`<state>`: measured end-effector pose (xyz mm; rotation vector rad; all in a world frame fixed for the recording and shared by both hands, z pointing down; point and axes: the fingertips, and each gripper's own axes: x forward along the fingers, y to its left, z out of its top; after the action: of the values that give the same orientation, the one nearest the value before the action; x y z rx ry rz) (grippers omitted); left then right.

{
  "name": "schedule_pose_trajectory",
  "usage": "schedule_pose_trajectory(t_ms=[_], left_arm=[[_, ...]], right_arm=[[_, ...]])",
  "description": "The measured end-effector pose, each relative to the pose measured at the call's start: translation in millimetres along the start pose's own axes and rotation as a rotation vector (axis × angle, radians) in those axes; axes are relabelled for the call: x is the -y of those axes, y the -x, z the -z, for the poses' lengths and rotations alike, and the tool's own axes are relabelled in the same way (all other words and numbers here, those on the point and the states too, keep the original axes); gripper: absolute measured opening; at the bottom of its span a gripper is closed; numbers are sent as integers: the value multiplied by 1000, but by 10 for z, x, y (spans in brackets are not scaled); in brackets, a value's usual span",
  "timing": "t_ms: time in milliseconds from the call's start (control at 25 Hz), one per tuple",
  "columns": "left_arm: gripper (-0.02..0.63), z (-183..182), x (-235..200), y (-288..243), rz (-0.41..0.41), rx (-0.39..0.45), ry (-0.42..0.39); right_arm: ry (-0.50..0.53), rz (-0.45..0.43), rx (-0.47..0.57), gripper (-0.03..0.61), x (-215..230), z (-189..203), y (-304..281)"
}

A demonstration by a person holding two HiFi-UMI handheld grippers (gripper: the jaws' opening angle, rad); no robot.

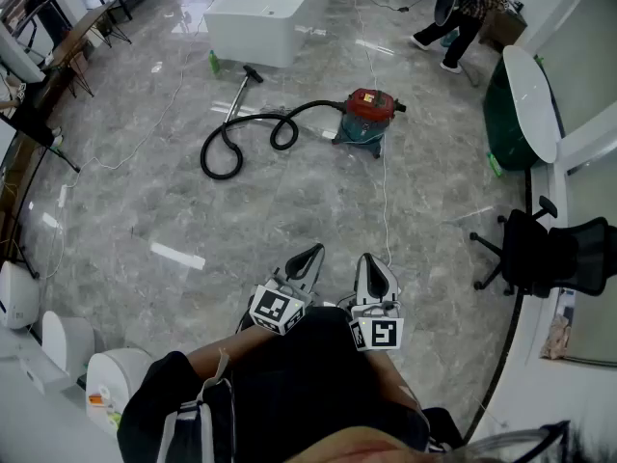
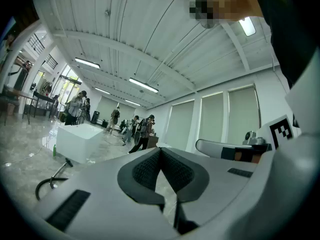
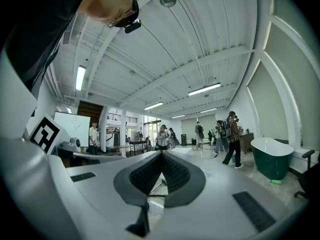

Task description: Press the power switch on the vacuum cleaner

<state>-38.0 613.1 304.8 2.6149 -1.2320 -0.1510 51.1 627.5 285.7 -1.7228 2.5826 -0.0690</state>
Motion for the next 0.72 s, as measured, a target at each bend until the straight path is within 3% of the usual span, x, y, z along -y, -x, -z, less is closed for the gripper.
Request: schedule_pose_trajectory(t_ms=[720], left_arm=[[18,15,87,21,-24,6,-47]], right_arm=[[-46,-25,-3,15,87,96,104]])
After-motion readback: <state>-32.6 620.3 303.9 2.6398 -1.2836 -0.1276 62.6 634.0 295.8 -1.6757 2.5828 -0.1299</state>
